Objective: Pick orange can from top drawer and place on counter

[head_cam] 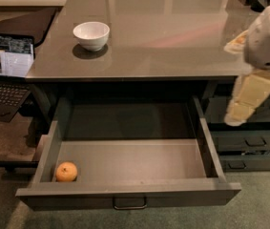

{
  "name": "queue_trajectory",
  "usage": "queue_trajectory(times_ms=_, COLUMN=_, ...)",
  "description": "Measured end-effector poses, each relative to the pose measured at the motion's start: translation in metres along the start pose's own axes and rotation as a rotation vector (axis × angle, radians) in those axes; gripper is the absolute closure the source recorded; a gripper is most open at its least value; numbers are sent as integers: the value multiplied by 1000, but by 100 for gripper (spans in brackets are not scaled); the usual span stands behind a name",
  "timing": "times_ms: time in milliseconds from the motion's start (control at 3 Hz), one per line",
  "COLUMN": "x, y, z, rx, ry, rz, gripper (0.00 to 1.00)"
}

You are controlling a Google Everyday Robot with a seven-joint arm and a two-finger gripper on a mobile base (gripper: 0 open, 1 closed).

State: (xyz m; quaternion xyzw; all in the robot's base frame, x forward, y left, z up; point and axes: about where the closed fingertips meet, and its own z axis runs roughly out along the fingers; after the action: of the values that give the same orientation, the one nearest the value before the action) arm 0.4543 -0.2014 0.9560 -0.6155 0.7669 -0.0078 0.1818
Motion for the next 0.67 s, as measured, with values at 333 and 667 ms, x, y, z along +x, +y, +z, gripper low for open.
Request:
queue_trajectory(times_ms=333, x=-22, y=-10, z=57, rx=-33, ry=-52, rz=-21, gripper=0)
queue_trajectory(times_ms=667, x=-41, y=-13, z=110, rx=-86, ry=-118, rz=-32, gripper=0)
